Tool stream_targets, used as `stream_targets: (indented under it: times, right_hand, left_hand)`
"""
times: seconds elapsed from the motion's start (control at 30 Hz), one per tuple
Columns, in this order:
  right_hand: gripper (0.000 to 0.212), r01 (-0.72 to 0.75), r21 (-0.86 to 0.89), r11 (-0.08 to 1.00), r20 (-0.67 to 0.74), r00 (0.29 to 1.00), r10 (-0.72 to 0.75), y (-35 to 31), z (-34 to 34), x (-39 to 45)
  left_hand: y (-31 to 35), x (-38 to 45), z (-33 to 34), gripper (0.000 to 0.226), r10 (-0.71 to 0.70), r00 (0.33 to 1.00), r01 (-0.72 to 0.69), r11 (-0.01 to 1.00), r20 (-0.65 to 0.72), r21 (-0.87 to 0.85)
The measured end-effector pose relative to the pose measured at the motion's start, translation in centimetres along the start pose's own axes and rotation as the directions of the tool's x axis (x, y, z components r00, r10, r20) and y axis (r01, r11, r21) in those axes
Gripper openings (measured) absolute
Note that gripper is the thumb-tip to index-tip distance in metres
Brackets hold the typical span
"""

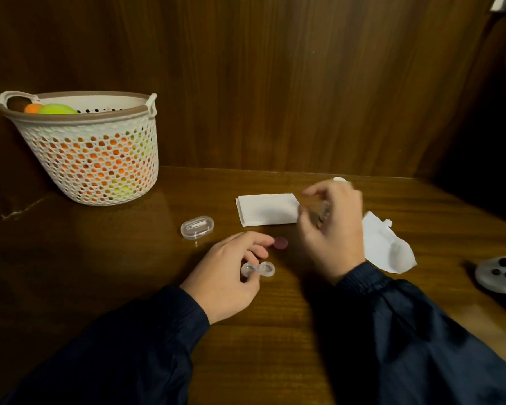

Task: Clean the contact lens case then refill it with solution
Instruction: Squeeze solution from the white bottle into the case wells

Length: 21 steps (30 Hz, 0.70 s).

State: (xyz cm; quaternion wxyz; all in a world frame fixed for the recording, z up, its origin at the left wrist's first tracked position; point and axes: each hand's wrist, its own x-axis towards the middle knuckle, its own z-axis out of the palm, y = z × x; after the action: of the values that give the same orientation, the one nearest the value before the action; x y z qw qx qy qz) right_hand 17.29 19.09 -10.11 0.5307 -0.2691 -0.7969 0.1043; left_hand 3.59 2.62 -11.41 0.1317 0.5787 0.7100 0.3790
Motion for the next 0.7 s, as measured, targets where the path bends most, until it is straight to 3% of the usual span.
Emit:
stream_targets:
  times: [0.07,0.1,0.17,0.23,0.3,0.43,0.53,0.63,0.7]
  right_hand:
    - [0.036,-0.073,-0.101,0.992,-0.213,0.976,0.050,0.6,-0.4,0.4]
    - [0.047,-0.148,-0.109,0.983,-0.229,0.966,0.120,1.1,-0.5,0.6]
    - [0.070,-0.318,-0.085,0.944,-0.153,0.941,0.303,2.0,-0.4,0.7]
    - [0.083,-0.362,-0.255,0.896,-0.078,0.932,0.355,3.0,-0.2,0.8]
    - [0.083,-0.298,-0.422,0.856,-0.039,0.949,0.311,4.0,0.2,0.9]
    - [0.059,-0.253,-0.450,0.857,-0.017,0.961,0.275,4.6,0.5,1.0]
    - [0.037,-0.146,-0.368,0.918,0.008,0.987,0.160,4.2,0.0,1.2]
    - [0.030,0.025,-0.065,0.998,0.134,0.991,-0.016,2.4,-0.8,1.3]
    - [0.030,0.064,0.161,0.985,0.261,0.960,-0.105,0.7,-1.0,0.7]
  left_hand:
    - [0.2,-0.1,0.1,0.056,0.041,0.999,-0.040,0.999,0.028,-0.026]
    - [0.4,-0.2,0.2,0.056,0.060,0.997,-0.058,0.998,0.042,-0.038]
    - [0.5,-0.2,0.2,0.056,0.093,0.994,-0.090,0.995,0.058,-0.052]
    - [0.7,-0.2,0.2,0.056,0.125,0.991,-0.122,0.991,0.046,-0.045]
    - [0.7,-0.3,0.1,0.051,0.144,0.990,-0.144,0.988,-0.012,-0.055]
    - [0.6,-0.2,-0.1,0.041,0.125,0.985,-0.135,0.988,-0.122,-0.075]
    - [0.5,-0.1,-0.1,0.024,0.096,0.970,-0.113,0.992,-0.222,-0.063]
    - [0.4,0.1,-0.4,0.017,0.020,0.957,-0.060,0.990,-0.289,-0.130]
    - [0.5,0.1,-0.6,0.026,0.006,0.948,-0.051,0.990,-0.320,-0.132]
